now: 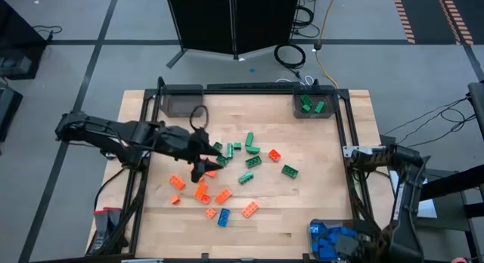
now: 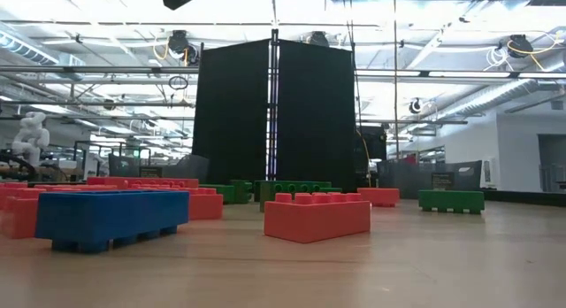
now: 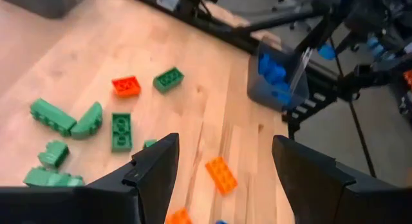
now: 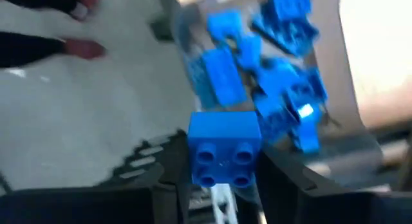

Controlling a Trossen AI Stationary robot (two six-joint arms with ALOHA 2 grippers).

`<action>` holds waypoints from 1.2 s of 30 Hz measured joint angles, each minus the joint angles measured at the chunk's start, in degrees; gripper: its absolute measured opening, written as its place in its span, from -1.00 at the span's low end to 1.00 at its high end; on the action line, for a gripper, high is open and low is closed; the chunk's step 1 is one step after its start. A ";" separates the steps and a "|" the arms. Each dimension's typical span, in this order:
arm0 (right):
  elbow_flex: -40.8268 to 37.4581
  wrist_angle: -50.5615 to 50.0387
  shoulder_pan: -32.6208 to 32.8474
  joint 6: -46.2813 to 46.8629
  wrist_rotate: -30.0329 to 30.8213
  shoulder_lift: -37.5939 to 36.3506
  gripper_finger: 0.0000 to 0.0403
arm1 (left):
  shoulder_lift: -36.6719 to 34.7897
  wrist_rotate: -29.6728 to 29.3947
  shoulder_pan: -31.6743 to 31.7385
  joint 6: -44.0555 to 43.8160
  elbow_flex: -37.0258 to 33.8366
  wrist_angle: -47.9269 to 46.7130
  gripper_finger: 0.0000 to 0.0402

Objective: Sort blocks
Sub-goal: Put the blue game piece into the bottom black bin

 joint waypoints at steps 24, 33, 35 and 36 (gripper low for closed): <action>-3.26 -12.18 -2.87 -7.58 -3.01 3.17 0.00 | 12.70 3.93 -1.00 0.05 0.00 0.06 0.25; -5.30 -10.84 -2.85 -7.65 -3.18 3.17 0.20 | 12.70 6.67 -1.35 -1.49 0.00 0.07 0.25; -5.30 -10.88 -2.87 -7.42 -3.06 3.17 0.17 | 12.70 6.55 -2.22 -2.16 0.00 0.08 0.25; -5.30 -10.85 -2.87 -7.24 -2.80 3.17 0.15 | 12.78 5.96 -2.76 -3.46 0.00 0.13 0.25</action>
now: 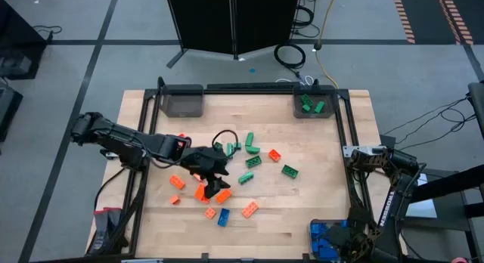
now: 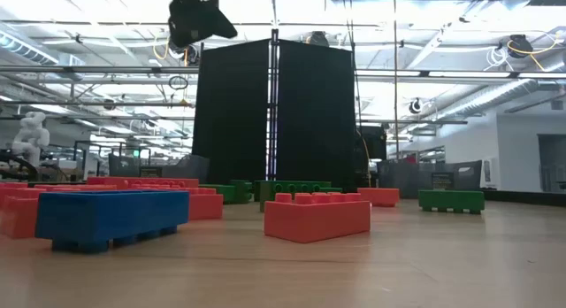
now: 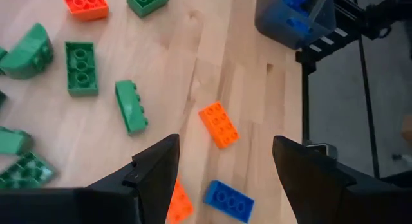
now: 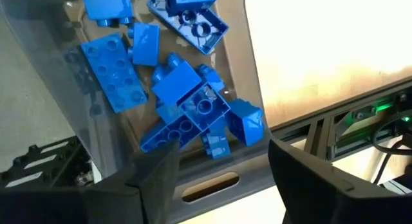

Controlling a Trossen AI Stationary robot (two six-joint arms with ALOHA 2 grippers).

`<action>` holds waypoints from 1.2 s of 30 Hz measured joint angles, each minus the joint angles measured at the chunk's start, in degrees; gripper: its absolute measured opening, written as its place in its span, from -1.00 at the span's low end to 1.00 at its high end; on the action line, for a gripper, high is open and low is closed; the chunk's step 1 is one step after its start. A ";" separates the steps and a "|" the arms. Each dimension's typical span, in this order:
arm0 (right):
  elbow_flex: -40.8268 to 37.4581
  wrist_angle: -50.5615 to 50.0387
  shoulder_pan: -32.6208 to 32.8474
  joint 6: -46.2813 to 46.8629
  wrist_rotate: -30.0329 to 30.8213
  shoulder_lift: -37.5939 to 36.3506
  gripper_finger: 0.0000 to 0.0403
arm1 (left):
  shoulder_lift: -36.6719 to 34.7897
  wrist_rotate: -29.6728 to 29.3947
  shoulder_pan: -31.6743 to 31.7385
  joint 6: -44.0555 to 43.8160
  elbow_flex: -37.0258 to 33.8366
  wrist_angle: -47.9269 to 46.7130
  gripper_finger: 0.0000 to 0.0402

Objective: Sort blocks
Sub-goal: Put the blue game piece into the bottom black bin

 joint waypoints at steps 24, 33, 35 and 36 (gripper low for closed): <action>0.00 0.17 0.00 5.94 3.42 0.00 0.10 | 20.41 -12.62 -17.53 -43.16 0.11 -0.10 0.25; 0.02 0.28 0.02 7.82 3.42 0.00 0.10 | 26.21 -16.43 -18.71 -47.10 7.09 -0.67 0.25; 0.02 0.31 0.01 8.59 3.60 0.00 0.10 | 28.47 -16.43 -18.95 -47.12 9.68 -2.14 0.25; 0.02 0.47 0.02 8.89 4.08 0.00 0.10 | 29.45 -16.38 -19.13 -47.15 10.90 -3.87 0.25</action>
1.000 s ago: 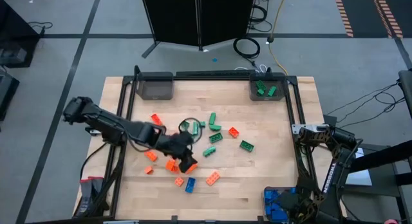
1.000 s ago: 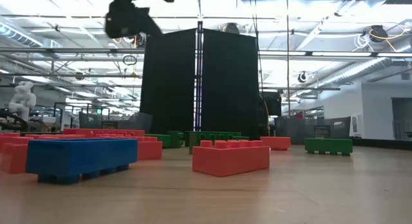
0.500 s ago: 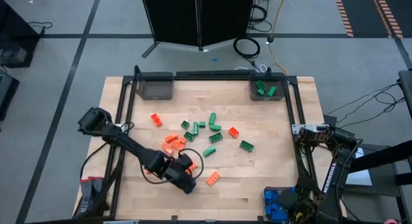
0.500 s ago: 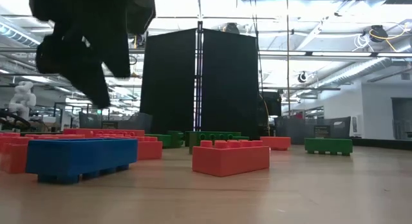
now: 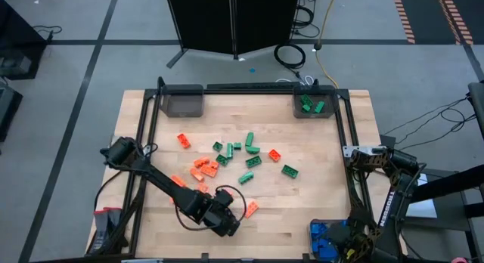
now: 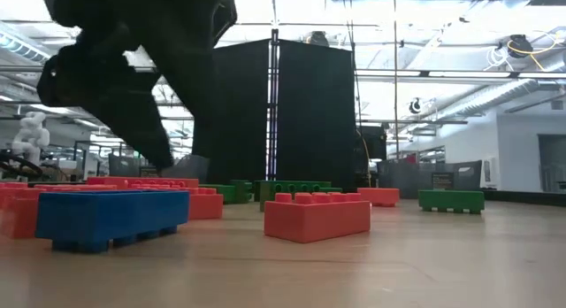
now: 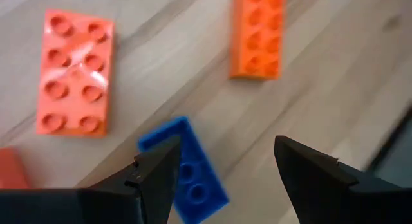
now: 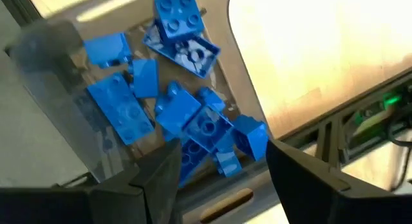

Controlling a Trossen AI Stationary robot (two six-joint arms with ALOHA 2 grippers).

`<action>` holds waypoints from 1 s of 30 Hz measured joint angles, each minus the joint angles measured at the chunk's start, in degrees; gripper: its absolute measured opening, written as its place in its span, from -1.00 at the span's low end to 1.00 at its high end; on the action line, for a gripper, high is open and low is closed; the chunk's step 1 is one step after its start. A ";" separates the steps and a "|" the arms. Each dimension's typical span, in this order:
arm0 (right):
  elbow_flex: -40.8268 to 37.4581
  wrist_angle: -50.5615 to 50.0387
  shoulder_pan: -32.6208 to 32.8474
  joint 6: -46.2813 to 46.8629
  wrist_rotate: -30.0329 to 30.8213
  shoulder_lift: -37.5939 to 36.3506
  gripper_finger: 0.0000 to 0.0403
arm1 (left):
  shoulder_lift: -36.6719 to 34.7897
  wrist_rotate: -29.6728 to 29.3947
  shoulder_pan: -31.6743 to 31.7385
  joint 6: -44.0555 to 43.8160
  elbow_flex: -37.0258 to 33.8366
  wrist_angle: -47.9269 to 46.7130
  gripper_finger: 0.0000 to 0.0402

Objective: Sort blocks
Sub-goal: Put the blue game piece into the bottom black bin

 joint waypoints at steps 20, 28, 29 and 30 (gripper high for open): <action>0.07 2.17 0.15 1.26 2.05 -0.04 0.10 | 3.45 -6.36 -3.18 -7.70 12.47 -20.89 0.25; 0.07 2.28 0.15 1.13 2.13 -0.04 0.10 | 5.04 -7.58 -3.55 -8.88 12.46 -19.20 0.25; 0.07 2.33 0.15 1.12 2.12 -0.04 0.10 | 5.61 -7.33 -3.65 -8.91 12.38 -18.98 0.25; 0.07 2.36 0.15 1.14 2.12 -0.04 0.10 | 6.06 -7.17 -3.86 -8.92 12.38 -18.35 0.25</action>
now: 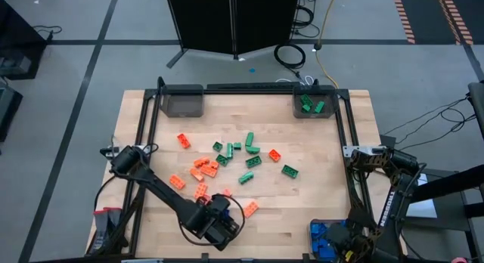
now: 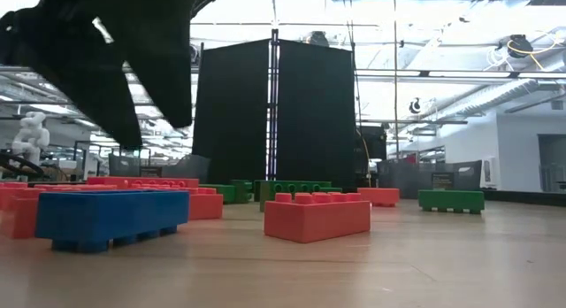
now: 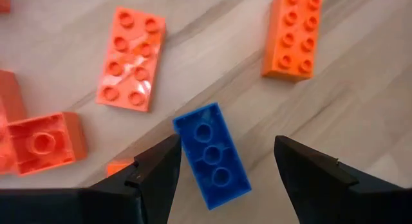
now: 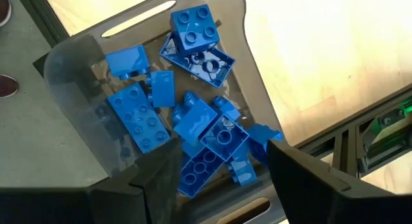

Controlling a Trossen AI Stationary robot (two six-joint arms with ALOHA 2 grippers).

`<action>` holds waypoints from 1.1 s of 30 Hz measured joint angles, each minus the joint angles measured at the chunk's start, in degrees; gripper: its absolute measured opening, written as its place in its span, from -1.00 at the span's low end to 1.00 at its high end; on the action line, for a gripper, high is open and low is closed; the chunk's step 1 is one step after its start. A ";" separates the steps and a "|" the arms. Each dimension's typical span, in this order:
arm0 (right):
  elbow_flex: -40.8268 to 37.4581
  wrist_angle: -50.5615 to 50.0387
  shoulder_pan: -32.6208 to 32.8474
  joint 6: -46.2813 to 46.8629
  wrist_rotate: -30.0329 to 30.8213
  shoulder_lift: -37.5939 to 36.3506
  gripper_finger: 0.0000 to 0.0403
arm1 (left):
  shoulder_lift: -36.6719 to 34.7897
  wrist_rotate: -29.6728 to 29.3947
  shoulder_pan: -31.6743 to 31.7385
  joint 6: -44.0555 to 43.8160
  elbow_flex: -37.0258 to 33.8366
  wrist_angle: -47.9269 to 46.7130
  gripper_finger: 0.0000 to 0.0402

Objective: Sort blocks
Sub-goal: Put the blue game piece into the bottom black bin

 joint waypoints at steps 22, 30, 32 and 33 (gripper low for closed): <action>-0.02 1.26 0.07 0.07 0.22 0.00 0.10 | 6.77 5.39 -0.34 -0.23 0.13 2.34 0.25; -0.02 1.20 0.07 0.07 0.22 0.00 0.10 | 6.79 7.67 -0.04 3.41 0.11 2.01 -0.09; -0.02 1.03 0.07 0.07 0.22 0.00 0.10 | 6.81 7.85 -0.05 4.58 0.11 2.16 -0.22; -0.02 0.83 0.07 0.07 0.22 0.00 0.10 | 6.81 7.83 -0.08 5.38 0.11 2.27 -0.28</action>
